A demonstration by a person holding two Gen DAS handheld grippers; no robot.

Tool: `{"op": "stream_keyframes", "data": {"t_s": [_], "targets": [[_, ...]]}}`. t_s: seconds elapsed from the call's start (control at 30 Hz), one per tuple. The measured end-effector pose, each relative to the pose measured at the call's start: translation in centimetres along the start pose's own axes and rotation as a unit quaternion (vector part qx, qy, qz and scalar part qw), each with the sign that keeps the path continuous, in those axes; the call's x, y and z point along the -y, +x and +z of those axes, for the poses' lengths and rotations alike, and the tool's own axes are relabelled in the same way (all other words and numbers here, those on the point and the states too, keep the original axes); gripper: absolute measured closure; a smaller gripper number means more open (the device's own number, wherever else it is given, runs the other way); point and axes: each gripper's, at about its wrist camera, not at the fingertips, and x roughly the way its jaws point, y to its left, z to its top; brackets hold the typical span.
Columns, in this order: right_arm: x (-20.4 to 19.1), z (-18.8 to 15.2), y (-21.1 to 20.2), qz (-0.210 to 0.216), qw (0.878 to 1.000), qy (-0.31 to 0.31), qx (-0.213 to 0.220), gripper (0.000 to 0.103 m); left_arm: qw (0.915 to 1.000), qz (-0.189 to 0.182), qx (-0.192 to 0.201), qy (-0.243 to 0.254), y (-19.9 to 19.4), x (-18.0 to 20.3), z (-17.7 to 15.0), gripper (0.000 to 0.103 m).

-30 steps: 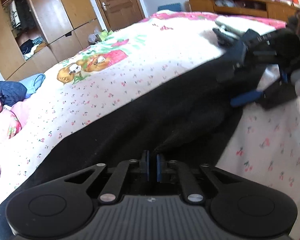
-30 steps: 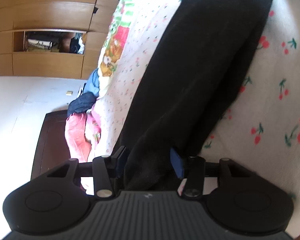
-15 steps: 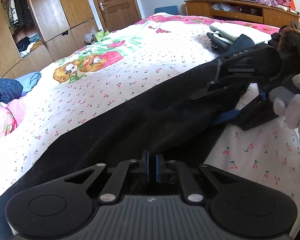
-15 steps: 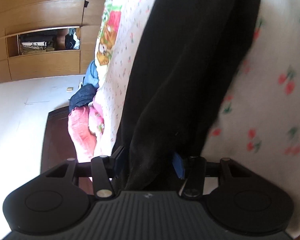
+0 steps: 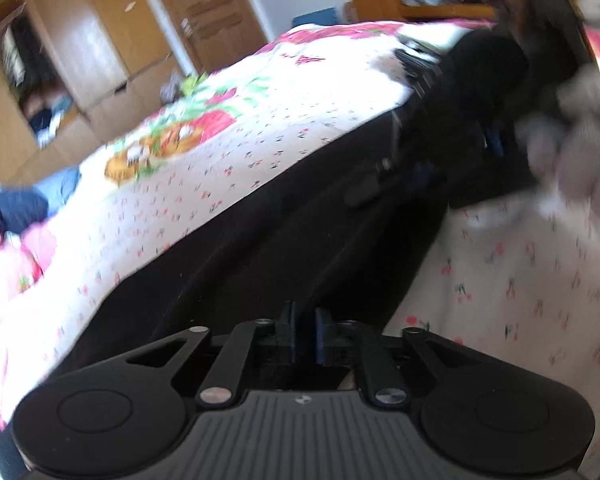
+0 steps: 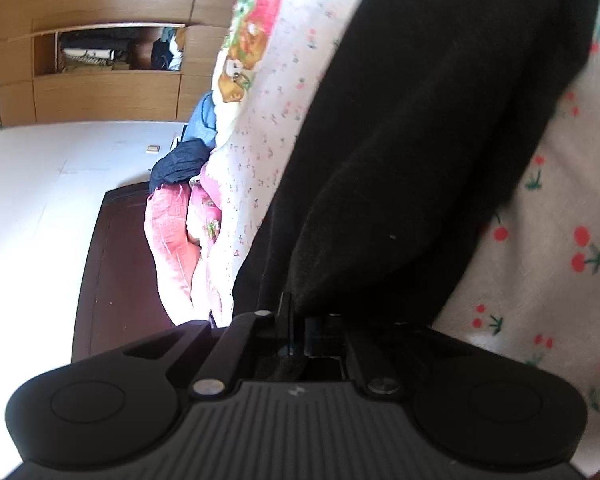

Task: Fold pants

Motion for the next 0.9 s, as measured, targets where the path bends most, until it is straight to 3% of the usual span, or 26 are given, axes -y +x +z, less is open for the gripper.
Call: {"op": "stream_keyframes", "data": {"t_s": [0.03, 0.1, 0.13, 0.17, 0.2, 0.27, 0.4, 0.6, 0.77, 0.9], "targets": [[-0.2, -0.1, -0.3, -0.004, 1.000, -0.003, -0.003, 0.098, 0.9997, 0.016, 0.003, 0.017, 0.2, 0.8, -0.1, 0.065], [-0.3, -0.3, -0.5, -0.005, 1.000, -0.002, -0.007, 0.098, 0.9969, 0.049, 0.014, 0.061, 0.9, 2.4, -0.6, 0.048], [-0.3, -0.4, -0.6, -0.005, 1.000, 0.000, -0.007, 0.098, 0.9944, 0.065, 0.014, 0.082, 1.4, 3.1, -0.9, 0.048], [-0.3, -0.3, -0.7, -0.005, 1.000, 0.004, -0.005, 0.098, 0.9928, 0.072, 0.007, 0.096, 1.9, 3.6, -1.2, 0.050], [-0.3, -0.3, -0.7, -0.003, 1.000, 0.007, -0.004, 0.098, 0.9936, 0.066, 0.000, 0.091, 2.3, 3.7, -1.3, 0.064], [-0.5, -0.3, -0.8, -0.006, 1.000, 0.001, -0.005, 0.099, 0.9973, 0.053, -0.015, 0.048, 2.4, 2.6, -1.1, 0.081], [-0.8, -0.6, -0.9, -0.007, 1.000, -0.012, -0.011, 0.099, 0.9994, 0.031, -0.012, -0.004, 1.2, 0.6, -0.3, 0.083], [1.1, -1.2, -0.6, -0.051, 0.999, -0.011, -0.014, 0.099, 0.9991, 0.002, -0.038, 0.016, 2.1, 2.7, -1.7, 0.085], [1.0, -1.7, -1.0, -0.052, 0.998, -0.020, -0.010, 0.099, 0.9992, -0.007, -0.040, -0.004, 1.6, 2.5, -1.7, 0.085], [1.5, -1.6, -0.6, -0.061, 0.998, -0.024, -0.014, 0.099, 0.9987, -0.005, -0.044, 0.024, 1.8, 3.5, -2.0, 0.086]]}}
